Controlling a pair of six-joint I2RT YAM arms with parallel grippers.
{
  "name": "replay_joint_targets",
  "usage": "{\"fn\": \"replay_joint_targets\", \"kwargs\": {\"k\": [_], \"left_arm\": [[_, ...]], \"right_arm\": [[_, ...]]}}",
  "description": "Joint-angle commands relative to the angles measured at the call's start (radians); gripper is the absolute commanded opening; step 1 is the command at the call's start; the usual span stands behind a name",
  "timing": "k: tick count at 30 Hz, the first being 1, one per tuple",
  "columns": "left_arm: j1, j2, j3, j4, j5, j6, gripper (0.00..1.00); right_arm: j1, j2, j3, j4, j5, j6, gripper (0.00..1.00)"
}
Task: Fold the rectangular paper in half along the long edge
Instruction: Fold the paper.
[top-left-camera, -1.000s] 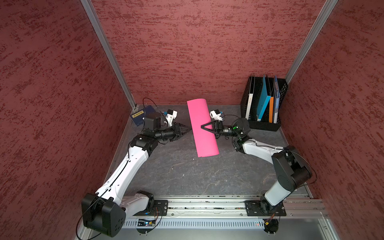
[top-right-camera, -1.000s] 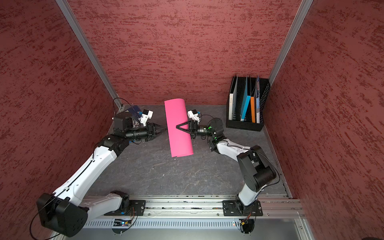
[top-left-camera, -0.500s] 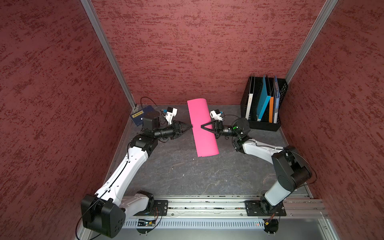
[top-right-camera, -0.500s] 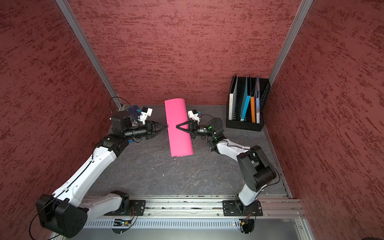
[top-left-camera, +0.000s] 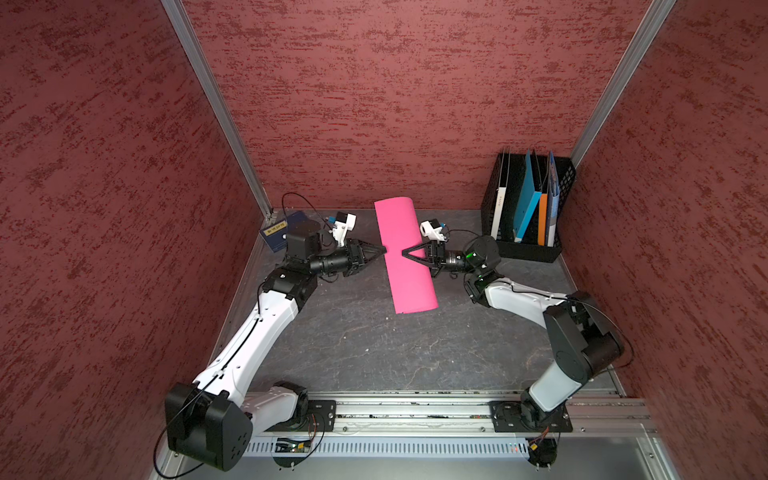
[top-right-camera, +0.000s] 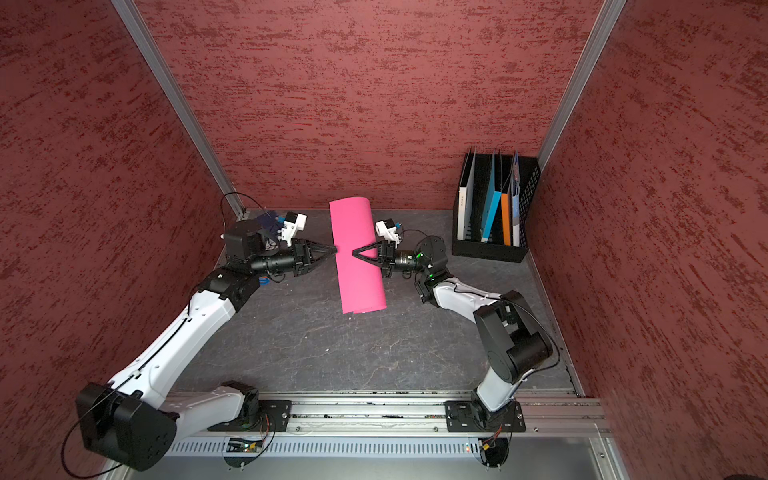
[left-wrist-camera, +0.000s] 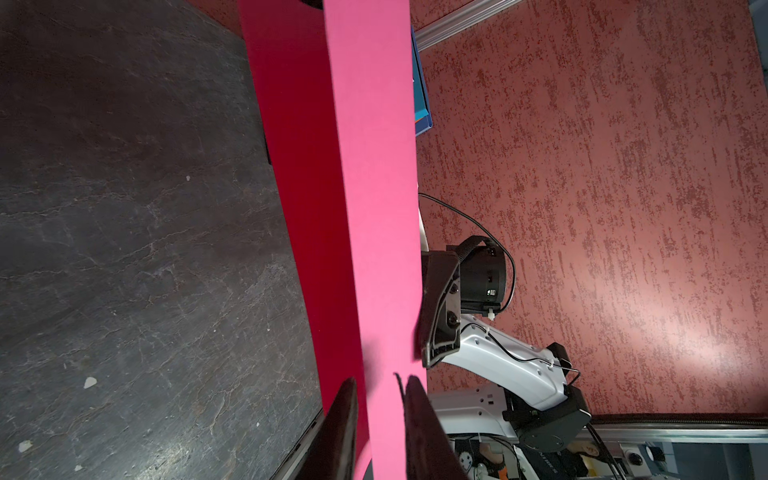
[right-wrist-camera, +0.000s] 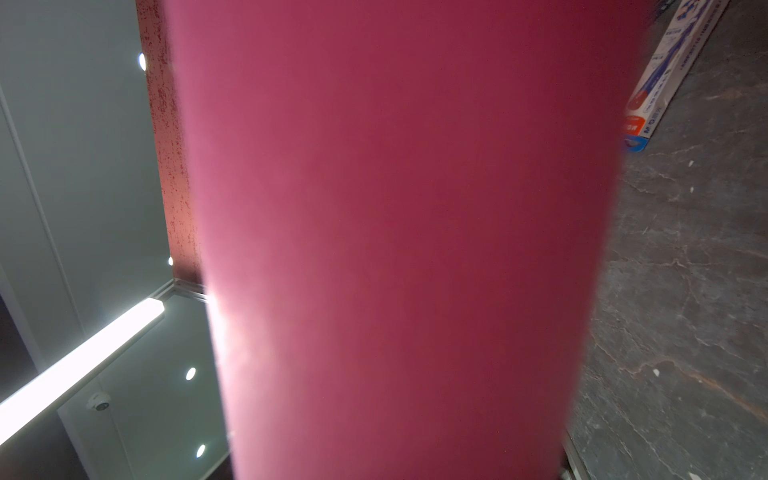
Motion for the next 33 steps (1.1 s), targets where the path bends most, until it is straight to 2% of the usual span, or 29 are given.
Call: {"fn": "replay_joint_targets", "kwargs": {"k": [1,6,12,22,33], "left_arm": [[-0.006,0.009,0.006,0.027,0.016,0.005,0.19],[-0.008,0.016,0.005,0.034,0.018,0.005,0.11],[-0.009,0.031,0.003,0.037,0.018,0.006,0.07],[-0.008,0.034,-0.01,0.039,0.014,0.005,0.07],[-0.01,0.037,-0.005,0.042,0.014,0.003,0.07]], "right_arm": [[-0.004,-0.003,0.009,0.038,0.016,0.007,0.58],[-0.003,0.002,0.007,0.048,0.018,0.015,0.59],[0.001,0.007,0.009,0.065,0.022,0.029,0.6],[0.019,0.009,0.015,0.054,0.028,0.024,0.67],[0.055,0.039,0.038,0.04,0.035,0.011,0.69]]}}
